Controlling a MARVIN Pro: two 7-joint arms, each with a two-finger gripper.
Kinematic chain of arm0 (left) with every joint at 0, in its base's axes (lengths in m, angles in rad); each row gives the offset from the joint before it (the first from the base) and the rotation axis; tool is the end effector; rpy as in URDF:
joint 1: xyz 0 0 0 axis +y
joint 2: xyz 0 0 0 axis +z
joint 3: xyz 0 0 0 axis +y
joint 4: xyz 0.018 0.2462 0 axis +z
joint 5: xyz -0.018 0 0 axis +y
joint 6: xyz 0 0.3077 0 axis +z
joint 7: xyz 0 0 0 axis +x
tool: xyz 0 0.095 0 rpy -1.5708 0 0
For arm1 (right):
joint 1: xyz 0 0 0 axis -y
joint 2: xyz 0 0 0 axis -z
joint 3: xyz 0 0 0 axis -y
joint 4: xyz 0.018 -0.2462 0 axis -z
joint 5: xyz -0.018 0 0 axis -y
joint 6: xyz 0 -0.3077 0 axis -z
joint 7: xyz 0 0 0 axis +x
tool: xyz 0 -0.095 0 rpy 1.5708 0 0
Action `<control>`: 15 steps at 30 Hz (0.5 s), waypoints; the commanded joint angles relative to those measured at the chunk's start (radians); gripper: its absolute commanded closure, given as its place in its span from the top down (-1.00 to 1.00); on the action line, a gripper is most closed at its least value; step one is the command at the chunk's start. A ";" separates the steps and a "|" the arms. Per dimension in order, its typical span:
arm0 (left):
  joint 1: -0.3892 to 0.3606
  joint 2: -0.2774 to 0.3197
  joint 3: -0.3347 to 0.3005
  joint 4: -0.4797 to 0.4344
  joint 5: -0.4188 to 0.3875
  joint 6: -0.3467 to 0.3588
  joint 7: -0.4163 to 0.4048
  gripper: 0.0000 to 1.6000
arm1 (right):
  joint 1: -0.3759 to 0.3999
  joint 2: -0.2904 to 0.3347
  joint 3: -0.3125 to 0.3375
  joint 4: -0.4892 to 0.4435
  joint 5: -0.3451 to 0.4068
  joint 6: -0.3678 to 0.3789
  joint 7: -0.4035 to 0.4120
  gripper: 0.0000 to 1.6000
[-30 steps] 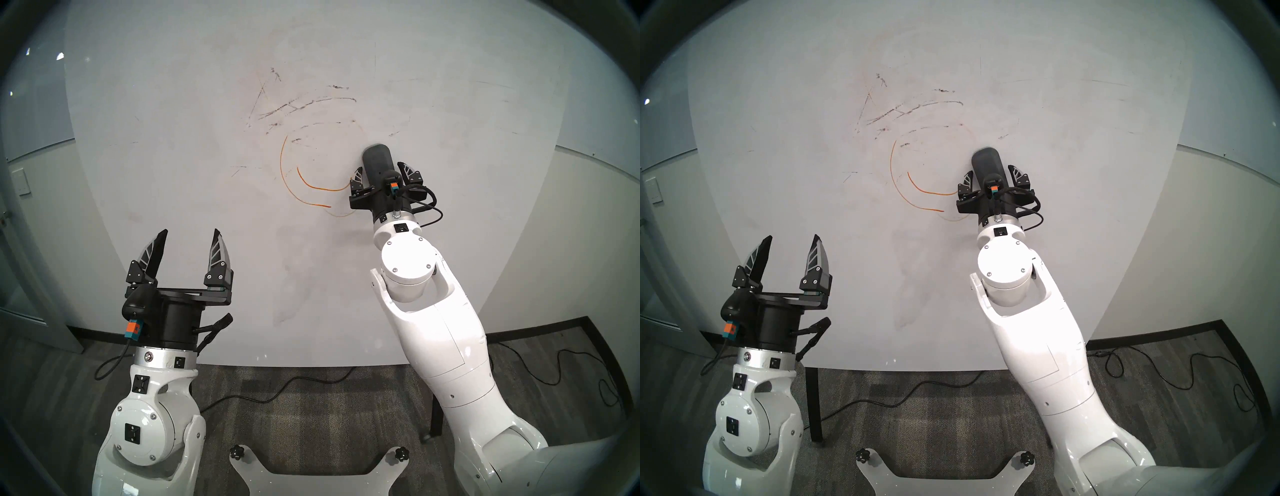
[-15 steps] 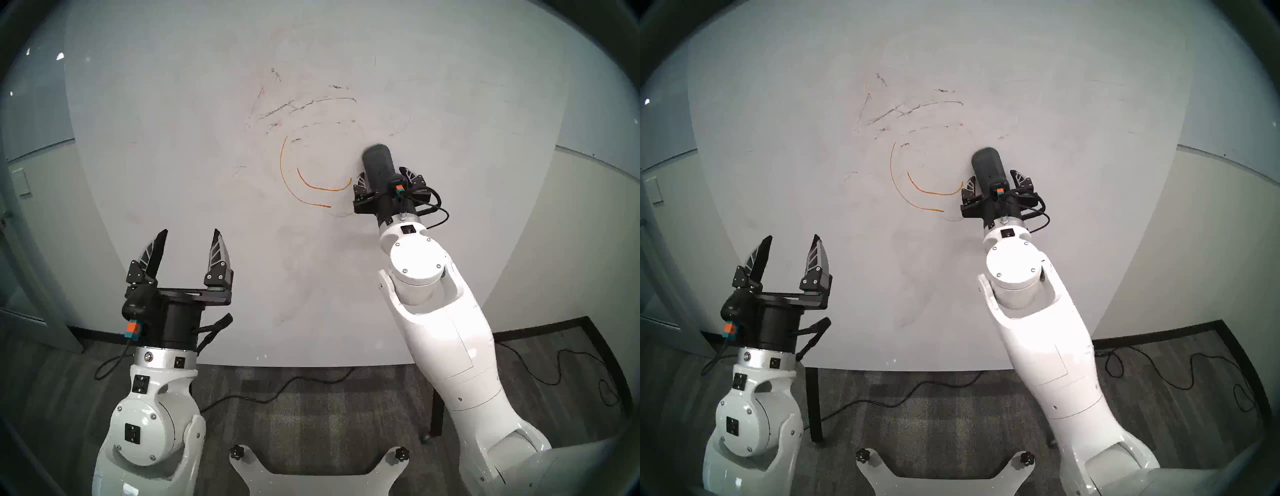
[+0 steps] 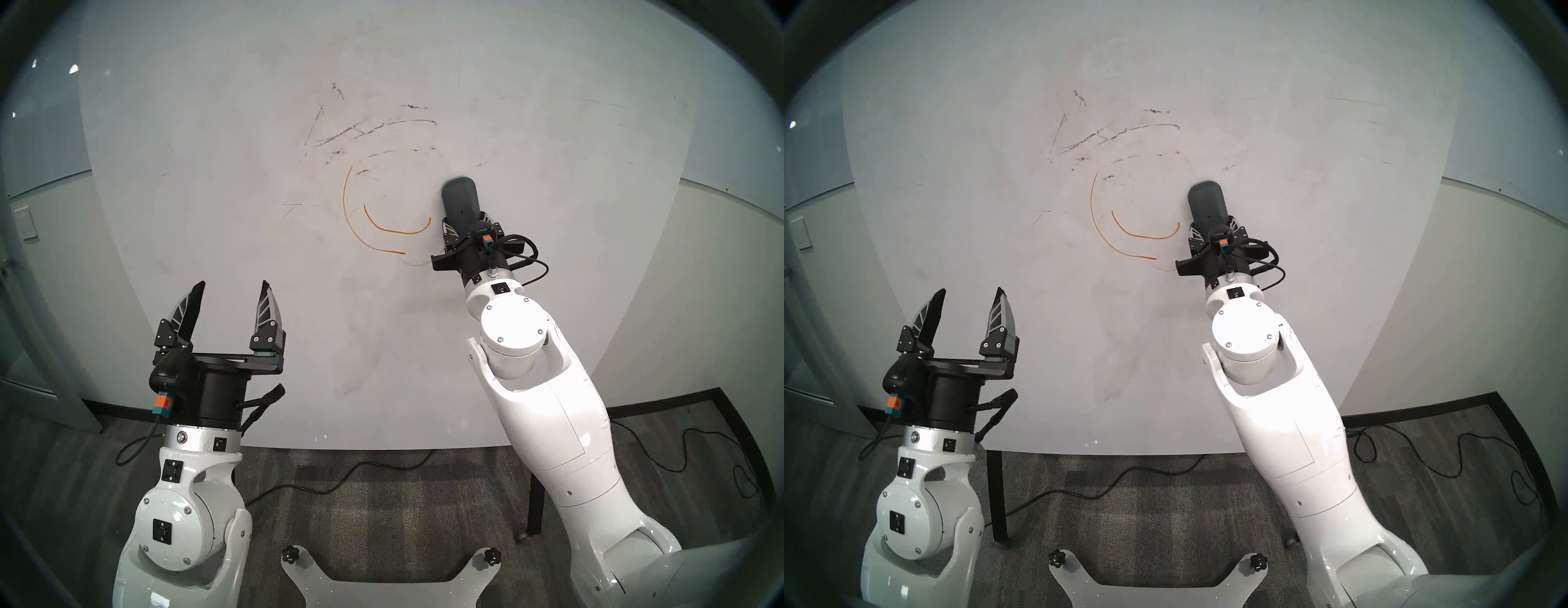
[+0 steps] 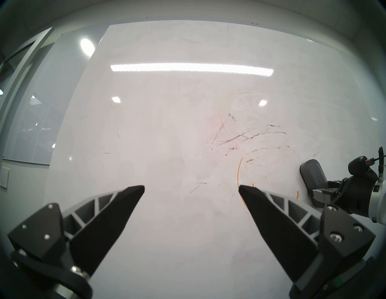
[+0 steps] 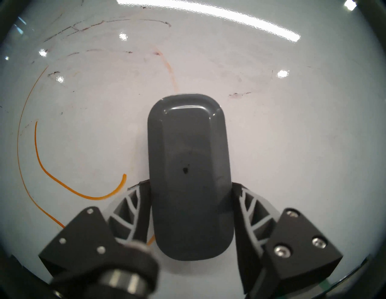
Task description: Erase all marks on the whiteboard with the eraser
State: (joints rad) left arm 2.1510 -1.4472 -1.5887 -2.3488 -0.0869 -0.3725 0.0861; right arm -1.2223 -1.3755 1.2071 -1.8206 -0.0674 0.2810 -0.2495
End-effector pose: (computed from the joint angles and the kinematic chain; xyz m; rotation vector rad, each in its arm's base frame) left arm 0.2659 0.0109 -0.1211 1.5074 0.0273 2.7488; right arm 0.4419 0.0842 -0.0620 1.7213 0.3440 2.4061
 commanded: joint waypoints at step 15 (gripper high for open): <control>-0.001 0.001 -0.001 -0.023 -0.003 -0.002 -0.001 1.00 | -0.012 -0.013 -0.022 -0.006 -0.016 0.010 -0.019 -1.00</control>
State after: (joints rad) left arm 2.1510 -1.4472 -1.5885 -2.3488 -0.0869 -0.3725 0.0861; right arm -1.2221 -1.3822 1.1977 -1.8146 -0.0848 0.2804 -0.2703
